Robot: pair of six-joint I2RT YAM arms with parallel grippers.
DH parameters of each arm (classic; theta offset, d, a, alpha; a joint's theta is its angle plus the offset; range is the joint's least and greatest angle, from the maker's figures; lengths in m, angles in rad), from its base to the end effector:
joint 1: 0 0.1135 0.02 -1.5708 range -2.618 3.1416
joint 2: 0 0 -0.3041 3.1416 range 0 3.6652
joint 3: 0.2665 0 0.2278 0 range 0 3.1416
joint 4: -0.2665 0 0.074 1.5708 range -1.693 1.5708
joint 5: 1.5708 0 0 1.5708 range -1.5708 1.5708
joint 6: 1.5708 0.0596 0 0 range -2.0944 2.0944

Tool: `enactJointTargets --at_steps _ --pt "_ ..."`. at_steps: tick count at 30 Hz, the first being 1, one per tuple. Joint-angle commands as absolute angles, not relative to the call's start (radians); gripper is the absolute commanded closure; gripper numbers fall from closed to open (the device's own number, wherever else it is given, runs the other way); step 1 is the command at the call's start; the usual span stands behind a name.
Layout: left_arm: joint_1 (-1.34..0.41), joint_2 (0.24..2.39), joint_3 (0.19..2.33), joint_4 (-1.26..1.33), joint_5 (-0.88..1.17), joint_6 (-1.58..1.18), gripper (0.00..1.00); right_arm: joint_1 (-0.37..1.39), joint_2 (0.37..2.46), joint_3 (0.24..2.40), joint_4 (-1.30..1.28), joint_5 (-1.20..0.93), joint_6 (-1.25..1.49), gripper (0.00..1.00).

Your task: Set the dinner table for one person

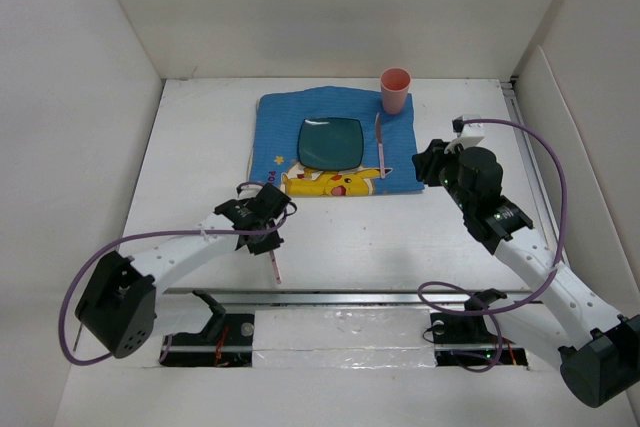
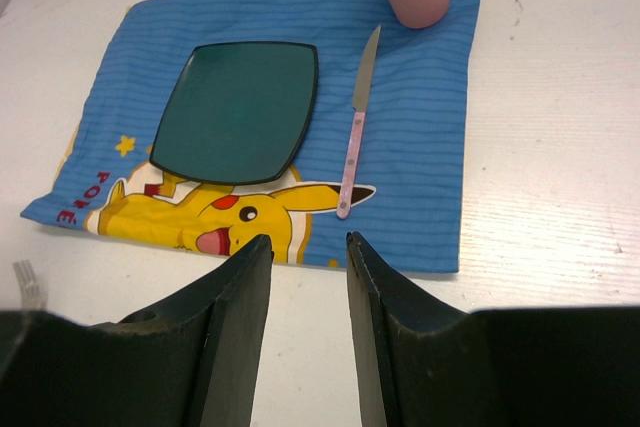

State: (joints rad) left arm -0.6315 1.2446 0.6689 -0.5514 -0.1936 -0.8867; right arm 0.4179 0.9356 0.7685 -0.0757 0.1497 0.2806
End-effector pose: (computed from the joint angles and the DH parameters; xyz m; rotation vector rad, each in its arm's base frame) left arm 0.1653 -0.1067 0.2126 -0.3992 2.6507 -0.2273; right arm 0.1821 0.0711 0.3489 -0.0183 1.8254 0.3596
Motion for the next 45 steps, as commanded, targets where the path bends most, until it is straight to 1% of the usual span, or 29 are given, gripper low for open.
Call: enactJointTargets --at_steps 1,2,3,5,6,9,10,11,12,13,15,17,19,20,21,22,23,26,28,32,39,45 --pt "-0.742 1.123 0.851 -0.719 -0.317 -0.931 1.00 0.404 0.920 0.764 -0.058 0.149 0.272 0.58" --pt "-0.788 1.117 0.885 -0.724 -0.351 -0.924 1.00 0.403 0.925 0.764 -0.058 0.147 0.272 0.58" --pt "-0.788 1.118 0.922 -0.721 -0.404 -0.876 1.00 0.403 0.927 0.764 -0.057 0.146 0.275 0.58" --pt "-0.788 1.166 1.014 -0.671 -0.425 -0.790 1.00 0.403 0.927 0.761 -0.049 0.140 0.275 0.58" --pt "-0.788 1.192 1.052 -0.658 -0.474 -0.754 1.00 0.403 0.931 0.762 -0.049 0.134 0.275 0.58" --pt "-0.788 1.291 1.153 -0.572 -0.477 -0.635 1.00 0.403 0.937 0.756 -0.040 0.126 0.276 0.59" --pt "-0.788 1.340 1.199 -0.533 -0.474 -0.582 1.00 0.403 0.937 0.756 -0.040 0.121 0.275 0.66" --pt "-0.788 1.368 1.218 -0.520 -0.474 -0.554 1.00 0.403 0.937 0.755 -0.041 0.112 0.275 0.71" --pt "-0.764 1.388 1.242 -0.511 -0.482 -0.536 1.00 0.403 0.937 0.753 -0.040 0.109 0.275 0.79" --pt "-0.741 1.428 1.268 -0.471 -0.456 -0.508 1.00 0.403 0.934 0.753 -0.041 0.106 0.275 1.00" --pt "-0.684 1.460 1.290 -0.428 -0.334 -0.411 1.00 0.403 0.931 0.747 -0.040 0.115 0.273 1.00" --pt "-0.585 1.509 1.308 -0.345 -0.205 -0.292 1.00 0.403 0.923 0.738 -0.022 0.118 0.276 1.00" --pt "-0.496 1.576 1.339 -0.305 -0.135 -0.253 1.00 0.403 0.916 0.727 -0.015 0.127 0.278 1.00" --pt "-0.468 1.606 1.353 -0.305 -0.089 -0.217 1.00 0.403 0.913 0.723 -0.012 0.138 0.281 0.98" --pt "-0.415 1.693 1.380 -0.295 -0.042 -0.201 1.00 0.403 0.913 0.723 -0.009 0.140 0.281 0.93" --pt "-0.414 1.694 1.393 -0.295 -0.041 -0.201 1.00 0.403 0.913 0.723 -0.009 0.140 0.281 0.93" --pt "-0.375 1.722 1.397 -0.285 -0.020 -0.189 1.00 0.403 0.913 0.724 -0.011 0.140 0.281 0.92" --pt "-0.341 1.816 1.399 -0.227 -0.009 -0.147 1.00 0.403 0.919 0.723 -0.009 0.132 0.281 0.90" --pt "-0.341 1.865 1.405 -0.200 -0.037 -0.143 1.00 0.403 0.928 0.726 -0.009 0.126 0.281 0.88" --pt "-0.341 1.907 1.419 -0.146 -0.026 -0.156 1.00 0.403 0.946 0.729 -0.009 0.118 0.281 0.85" --pt "-0.341 1.988 1.522 -0.187 -0.031 -0.166 1.00 0.423 0.968 0.738 -0.009 0.123 0.278 0.82" --pt "-0.341 2.083 1.591 -0.287 -0.101 -0.210 1.00 0.433 0.980 0.741 -0.009 0.132 0.275 0.70"
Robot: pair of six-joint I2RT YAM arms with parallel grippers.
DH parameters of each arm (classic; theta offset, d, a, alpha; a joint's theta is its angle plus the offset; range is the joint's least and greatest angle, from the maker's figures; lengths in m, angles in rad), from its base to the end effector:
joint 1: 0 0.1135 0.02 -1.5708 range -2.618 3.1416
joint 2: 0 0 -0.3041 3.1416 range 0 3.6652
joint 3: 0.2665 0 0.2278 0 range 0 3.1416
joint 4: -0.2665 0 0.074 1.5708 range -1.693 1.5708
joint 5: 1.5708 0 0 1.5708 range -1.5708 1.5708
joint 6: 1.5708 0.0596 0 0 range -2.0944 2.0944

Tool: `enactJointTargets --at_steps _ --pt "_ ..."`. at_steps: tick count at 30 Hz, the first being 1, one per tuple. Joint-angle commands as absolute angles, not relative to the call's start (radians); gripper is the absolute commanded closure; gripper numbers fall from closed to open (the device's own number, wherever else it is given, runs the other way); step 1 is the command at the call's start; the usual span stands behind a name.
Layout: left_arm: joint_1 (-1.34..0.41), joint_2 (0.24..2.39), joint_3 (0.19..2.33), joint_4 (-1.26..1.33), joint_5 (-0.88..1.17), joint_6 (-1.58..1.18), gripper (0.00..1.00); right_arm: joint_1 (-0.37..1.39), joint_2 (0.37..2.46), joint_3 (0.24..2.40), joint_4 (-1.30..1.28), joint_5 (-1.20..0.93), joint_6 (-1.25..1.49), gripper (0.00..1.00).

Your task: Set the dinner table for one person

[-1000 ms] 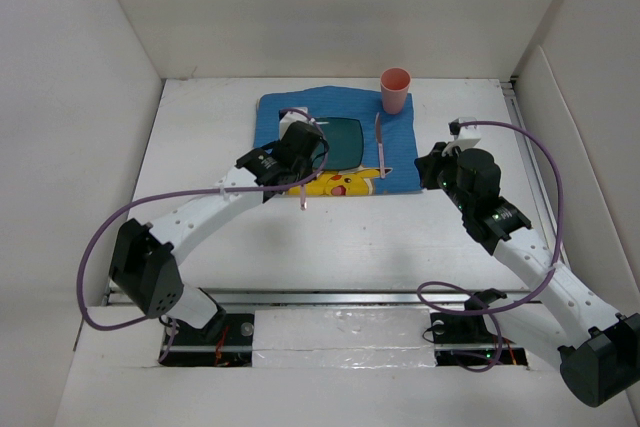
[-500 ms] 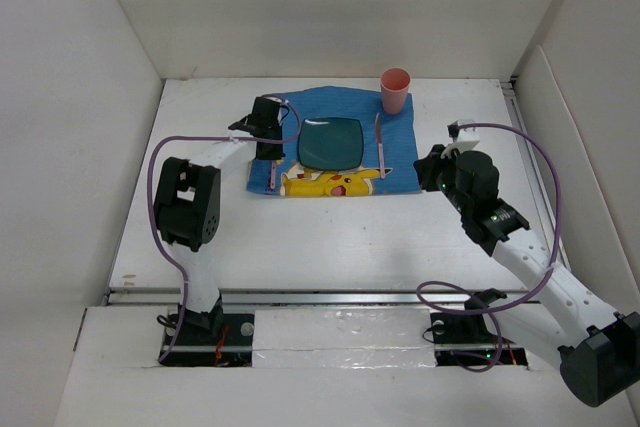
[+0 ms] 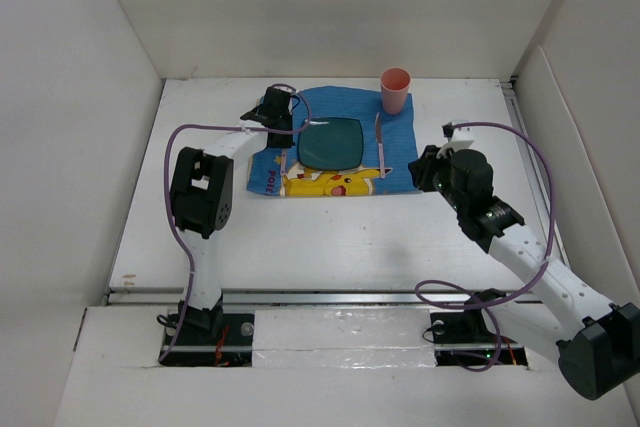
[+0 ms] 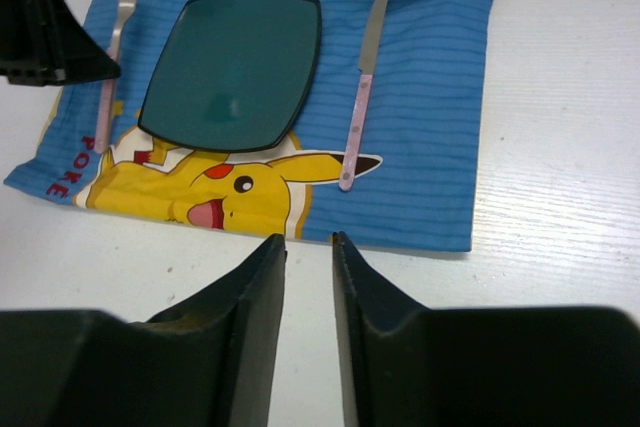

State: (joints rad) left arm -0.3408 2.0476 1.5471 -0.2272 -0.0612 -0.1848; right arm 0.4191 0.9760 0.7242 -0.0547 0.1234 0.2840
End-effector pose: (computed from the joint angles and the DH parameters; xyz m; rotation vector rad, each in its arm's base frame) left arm 0.4544 -0.1573 0.2421 0.1481 2.3003 -0.2004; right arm 0.1896 0.0764 0.3285 -0.0422 1.8909 0.3669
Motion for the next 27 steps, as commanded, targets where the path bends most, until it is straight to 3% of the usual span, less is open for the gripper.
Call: enactJointTargets --at_steps 1,12,16,19,21,22,23,24,25,27 --pt "-0.341 2.097 1.595 -0.288 -0.107 -0.213 1.00 0.433 0.982 0.742 -0.011 0.133 0.275 0.67" --pt "-0.341 2.143 1.634 -0.344 -0.204 -0.236 1.00 0.433 0.997 0.747 -0.009 0.141 0.270 0.64" --pt "-0.341 2.154 1.643 -0.339 -0.190 -0.256 1.00 0.433 1.000 0.746 -0.009 0.144 0.268 0.55" --pt "-0.341 2.129 1.641 -0.341 -0.181 -0.265 0.77 0.442 1.005 0.750 -0.012 0.144 0.270 0.47" --pt "-0.341 2.067 1.629 -0.338 -0.186 -0.281 0.39 0.442 1.005 0.750 -0.014 0.150 0.270 0.41" --pt "-0.341 2.007 1.620 -0.328 -0.189 -0.290 0.25 0.442 1.000 0.752 -0.021 0.159 0.270 0.32" --pt "-0.341 2.006 1.620 -0.328 -0.190 -0.290 0.25 0.442 1.000 0.752 -0.021 0.160 0.270 0.32" --pt "-0.341 1.973 1.617 -0.325 -0.190 -0.304 0.20 0.442 0.991 0.750 -0.023 0.173 0.270 0.27" --pt "-0.341 1.900 1.602 -0.319 -0.190 -0.308 0.08 0.442 0.982 0.747 -0.029 0.184 0.270 0.21" --pt "-0.341 1.820 1.576 -0.295 -0.201 -0.321 0.03 0.442 0.957 0.739 -0.025 0.210 0.272 0.20"
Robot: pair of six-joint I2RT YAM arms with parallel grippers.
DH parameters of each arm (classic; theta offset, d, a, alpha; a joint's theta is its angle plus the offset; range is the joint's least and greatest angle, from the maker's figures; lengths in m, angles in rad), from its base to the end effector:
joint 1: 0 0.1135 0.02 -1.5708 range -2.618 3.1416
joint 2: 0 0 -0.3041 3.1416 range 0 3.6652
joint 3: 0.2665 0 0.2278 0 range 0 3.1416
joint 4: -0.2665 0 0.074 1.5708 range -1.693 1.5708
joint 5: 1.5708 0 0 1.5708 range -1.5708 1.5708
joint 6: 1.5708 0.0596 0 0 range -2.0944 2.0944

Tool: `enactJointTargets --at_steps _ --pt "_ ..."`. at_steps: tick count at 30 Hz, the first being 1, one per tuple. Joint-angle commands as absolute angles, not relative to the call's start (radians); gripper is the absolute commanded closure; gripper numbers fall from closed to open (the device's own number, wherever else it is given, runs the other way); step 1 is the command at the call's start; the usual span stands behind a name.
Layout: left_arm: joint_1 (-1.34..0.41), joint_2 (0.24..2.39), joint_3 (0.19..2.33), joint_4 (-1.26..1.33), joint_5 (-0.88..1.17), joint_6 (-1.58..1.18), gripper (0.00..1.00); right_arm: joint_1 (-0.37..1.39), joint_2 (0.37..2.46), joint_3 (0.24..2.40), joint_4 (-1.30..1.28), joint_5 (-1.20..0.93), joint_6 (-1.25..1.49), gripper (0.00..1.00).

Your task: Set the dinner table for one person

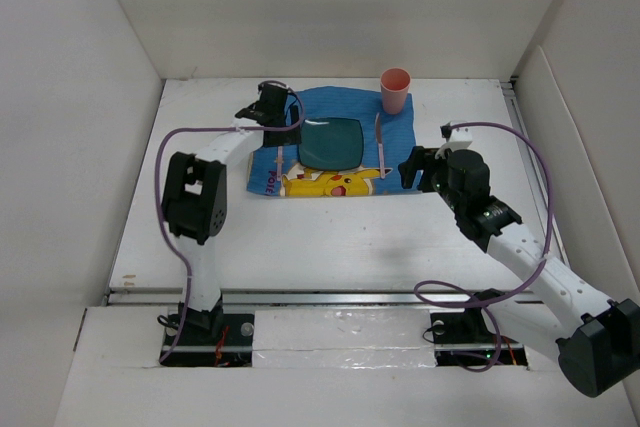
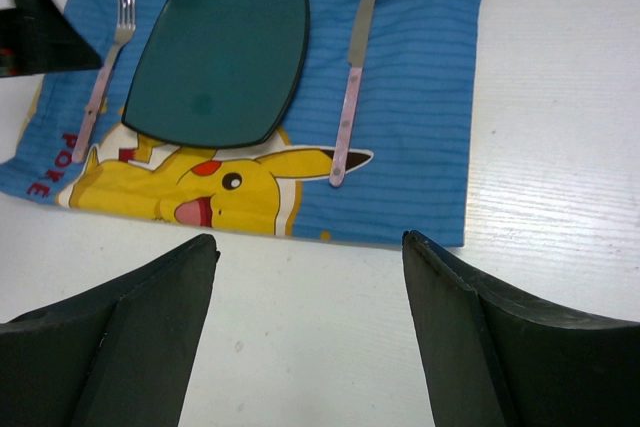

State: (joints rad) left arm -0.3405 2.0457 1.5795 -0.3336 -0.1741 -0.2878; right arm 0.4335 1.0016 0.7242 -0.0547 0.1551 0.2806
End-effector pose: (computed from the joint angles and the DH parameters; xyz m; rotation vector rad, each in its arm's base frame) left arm 0.4510 -0.1488 0.2436 -0.0213 2.3573 -0.0999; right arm 0.1940 0.0796 0.3238 -0.0404 1.9125 0.3369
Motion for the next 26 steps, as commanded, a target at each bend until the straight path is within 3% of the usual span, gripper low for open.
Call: enactJointTargets --at_steps 1,2,3,10,13,18,22,26 --pt "-0.341 1.733 1.534 -0.285 -0.204 -0.342 0.03 0.442 0.948 0.733 -0.012 0.218 0.272 0.19" --pt "-0.341 1.682 1.511 -0.278 -0.215 -0.348 0.03 0.442 0.939 0.721 -0.009 0.221 0.273 0.18" --pt "-0.351 1.634 1.487 -0.255 -0.222 -0.356 0.04 0.442 0.933 0.713 0.024 0.207 0.265 0.00" --pt "-0.385 1.057 1.127 -0.192 -0.212 -0.433 0.01 0.482 0.790 0.675 0.040 0.270 0.268 0.00" --pt "-0.385 0.823 0.964 -0.170 -0.175 -0.459 0.01 0.491 0.579 0.623 0.052 0.325 0.276 0.00" --pt "-0.385 0.492 0.868 -0.216 -0.277 -0.466 0.01 0.491 0.239 0.647 -0.064 0.440 0.314 0.00" --pt "-0.385 0.362 0.821 -0.216 -0.327 -0.462 0.01 0.491 0.176 0.704 -0.136 0.460 0.325 0.00" --pt "-0.385 0.363 0.749 -0.170 -0.301 -0.469 0.01 0.500 0.293 0.710 -0.136 0.448 0.354 0.00"
